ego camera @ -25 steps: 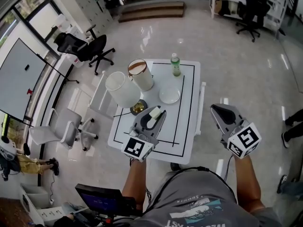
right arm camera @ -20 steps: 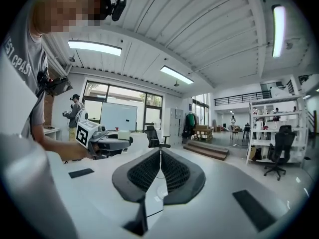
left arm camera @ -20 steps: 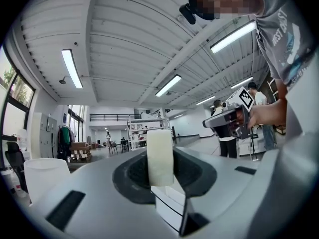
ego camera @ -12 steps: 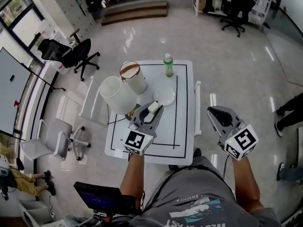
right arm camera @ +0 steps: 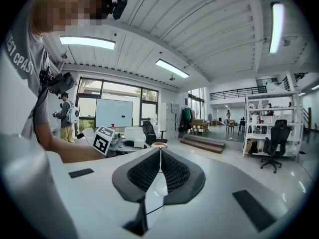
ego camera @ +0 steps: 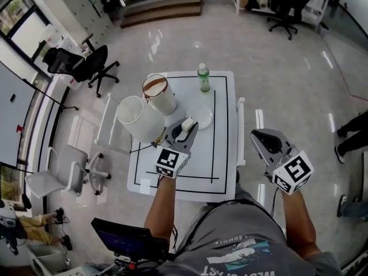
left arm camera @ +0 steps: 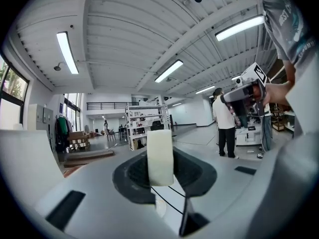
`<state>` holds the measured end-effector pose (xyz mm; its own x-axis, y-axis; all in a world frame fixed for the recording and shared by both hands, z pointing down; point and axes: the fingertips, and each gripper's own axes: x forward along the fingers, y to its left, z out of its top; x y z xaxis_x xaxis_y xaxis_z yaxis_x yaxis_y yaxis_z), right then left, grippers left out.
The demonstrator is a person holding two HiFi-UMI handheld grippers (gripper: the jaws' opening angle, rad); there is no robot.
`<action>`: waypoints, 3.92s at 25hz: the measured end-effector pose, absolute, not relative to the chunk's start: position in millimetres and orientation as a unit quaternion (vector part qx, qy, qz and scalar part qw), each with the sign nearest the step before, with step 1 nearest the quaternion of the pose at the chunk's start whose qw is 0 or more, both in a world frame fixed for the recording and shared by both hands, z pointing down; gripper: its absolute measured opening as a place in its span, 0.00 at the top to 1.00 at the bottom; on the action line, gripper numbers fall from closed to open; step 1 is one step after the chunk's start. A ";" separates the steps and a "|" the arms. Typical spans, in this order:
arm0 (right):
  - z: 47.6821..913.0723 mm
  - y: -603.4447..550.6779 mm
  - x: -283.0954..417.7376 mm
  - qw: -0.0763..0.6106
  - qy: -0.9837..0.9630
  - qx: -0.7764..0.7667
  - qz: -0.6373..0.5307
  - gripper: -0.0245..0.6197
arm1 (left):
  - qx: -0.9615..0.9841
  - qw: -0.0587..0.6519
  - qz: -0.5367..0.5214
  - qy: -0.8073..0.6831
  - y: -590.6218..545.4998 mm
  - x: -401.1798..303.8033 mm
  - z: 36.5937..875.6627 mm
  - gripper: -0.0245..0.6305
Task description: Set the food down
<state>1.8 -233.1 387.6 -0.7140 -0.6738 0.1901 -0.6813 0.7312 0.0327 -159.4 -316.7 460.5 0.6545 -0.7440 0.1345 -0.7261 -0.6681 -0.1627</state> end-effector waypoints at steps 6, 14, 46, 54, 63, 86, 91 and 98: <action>396.9 -245.1 12.4 0.101 -0.924 0.368 0.030 0.95 | -0.903 0.024 -0.128 0.409 -344.3 -156.0 499.4 0.82; 399.9 -260.7 40.8 0.110 -0.921 0.370 0.048 0.95 | -0.899 0.006 -0.160 0.407 -378.8 -132.0 525.4 0.82; 435.4 -312.7 78.9 0.133 -0.913 0.375 0.086 0.95 | -0.865 -0.042 -0.302 0.397 -459.5 -134.6 657.2 0.82; 439.3 -320.5 80.9 0.138 -0.912 0.375 0.091 0.95 | -0.856 -0.034 -0.347 0.382 -466.0 -136.9 681.6 0.82; 448.6 -325.1 85.9 0.143 -0.910 0.376 0.100 0.95 | -0.845 -0.021 -0.387 0.370 -469.9 -137.5 701.6 0.82; 465.3 -335.5 77.6 0.152 -0.909 0.372 0.112 0.95 | -0.779 0.076 -0.527 0.331 -479.7 -157.2 749.6 0.82; 470.3 -337.0 79.2 0.157 -0.907 0.372 0.118 0.95 | -0.764 0.086 -0.551 0.324 -484.4 -160.6 761.2 0.82; 477.2 -337.1 79.8 0.161 -0.906 0.370 0.124 0.95 | -0.743 0.116 -0.585 0.304 -487.6 -156.7 769.1 0.82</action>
<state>79.8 -337.1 477.2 -0.6740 -0.6313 0.3838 -0.7113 0.6948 -0.1063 -156.7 -487.6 769.1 0.1316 -0.5870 0.7988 -0.3153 -0.7887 -0.5277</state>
